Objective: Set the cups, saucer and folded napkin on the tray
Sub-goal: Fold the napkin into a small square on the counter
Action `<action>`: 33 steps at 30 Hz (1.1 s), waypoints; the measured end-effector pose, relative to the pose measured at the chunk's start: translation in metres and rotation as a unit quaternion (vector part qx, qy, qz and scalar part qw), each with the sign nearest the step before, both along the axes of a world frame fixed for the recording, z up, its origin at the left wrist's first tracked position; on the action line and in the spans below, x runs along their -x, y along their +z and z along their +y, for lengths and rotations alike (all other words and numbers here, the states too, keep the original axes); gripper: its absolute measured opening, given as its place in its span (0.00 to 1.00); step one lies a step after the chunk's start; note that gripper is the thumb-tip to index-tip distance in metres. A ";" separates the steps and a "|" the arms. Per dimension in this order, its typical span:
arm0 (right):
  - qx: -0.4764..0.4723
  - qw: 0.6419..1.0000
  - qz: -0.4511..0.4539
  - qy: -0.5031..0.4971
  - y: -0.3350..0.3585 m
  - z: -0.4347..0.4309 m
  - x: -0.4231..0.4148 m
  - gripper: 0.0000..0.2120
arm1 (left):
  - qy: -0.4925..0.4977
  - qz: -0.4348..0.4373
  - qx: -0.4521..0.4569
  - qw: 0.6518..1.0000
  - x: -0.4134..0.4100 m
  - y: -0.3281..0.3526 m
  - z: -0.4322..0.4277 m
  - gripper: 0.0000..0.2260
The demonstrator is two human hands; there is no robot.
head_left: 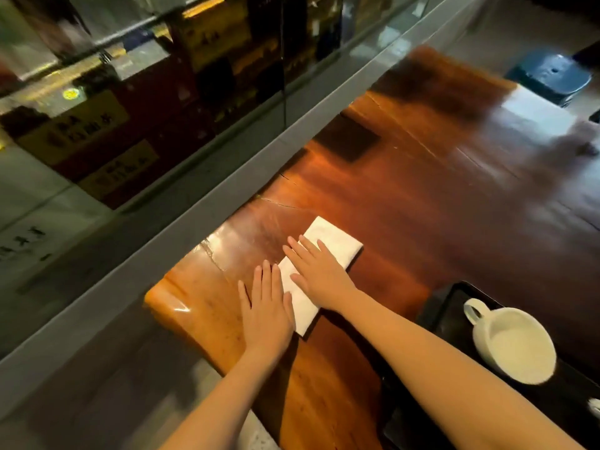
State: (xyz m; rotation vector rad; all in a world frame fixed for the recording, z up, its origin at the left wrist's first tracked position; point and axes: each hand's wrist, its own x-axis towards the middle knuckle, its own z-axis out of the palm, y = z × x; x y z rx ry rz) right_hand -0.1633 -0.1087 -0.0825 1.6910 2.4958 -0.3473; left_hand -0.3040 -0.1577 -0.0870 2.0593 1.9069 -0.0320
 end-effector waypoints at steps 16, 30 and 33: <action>-0.039 0.997 0.007 -0.070 -0.011 0.026 -0.043 0.29 | -0.024 0.045 -0.034 0.998 0.005 0.003 0.004 0.25; 0.106 0.905 0.230 -0.343 0.018 0.047 -0.078 0.12 | 0.084 -0.158 -0.054 0.982 0.009 0.005 0.033 0.07; 0.137 0.888 0.243 -0.366 0.022 0.052 -0.081 0.07 | 0.084 -0.183 -0.047 0.978 0.013 0.004 0.034 0.08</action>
